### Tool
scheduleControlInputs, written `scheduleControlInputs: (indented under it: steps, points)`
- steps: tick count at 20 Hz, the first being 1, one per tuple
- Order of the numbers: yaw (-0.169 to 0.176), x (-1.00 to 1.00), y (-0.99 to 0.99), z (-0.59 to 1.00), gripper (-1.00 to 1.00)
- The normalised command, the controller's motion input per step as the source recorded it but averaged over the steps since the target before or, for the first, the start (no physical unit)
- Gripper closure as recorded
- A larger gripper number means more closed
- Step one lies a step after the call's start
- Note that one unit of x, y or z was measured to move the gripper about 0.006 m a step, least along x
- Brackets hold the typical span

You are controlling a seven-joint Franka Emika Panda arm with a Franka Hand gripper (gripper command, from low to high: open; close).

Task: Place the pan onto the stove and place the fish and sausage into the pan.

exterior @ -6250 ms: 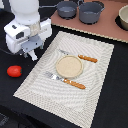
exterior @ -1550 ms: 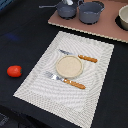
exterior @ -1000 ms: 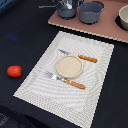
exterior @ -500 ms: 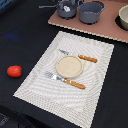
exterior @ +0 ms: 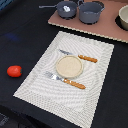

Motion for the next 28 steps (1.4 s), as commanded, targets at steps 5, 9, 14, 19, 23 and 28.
scheduleControlInputs:
  steps: [5, 9, 14, 19, 23, 28]
  points:
    - [0.128, 0.13, -0.84, 0.11, -1.00]
    - [0.130, 0.09, -0.83, 0.01, -1.00]
    - [0.123, 0.05, -0.84, 0.00, -1.00]
    - [0.083, 0.01, -0.90, 0.00, -1.00]
    - [0.043, 0.00, -0.95, 0.00, -1.00]
    - [0.015, 0.00, -0.98, -0.02, -1.00]
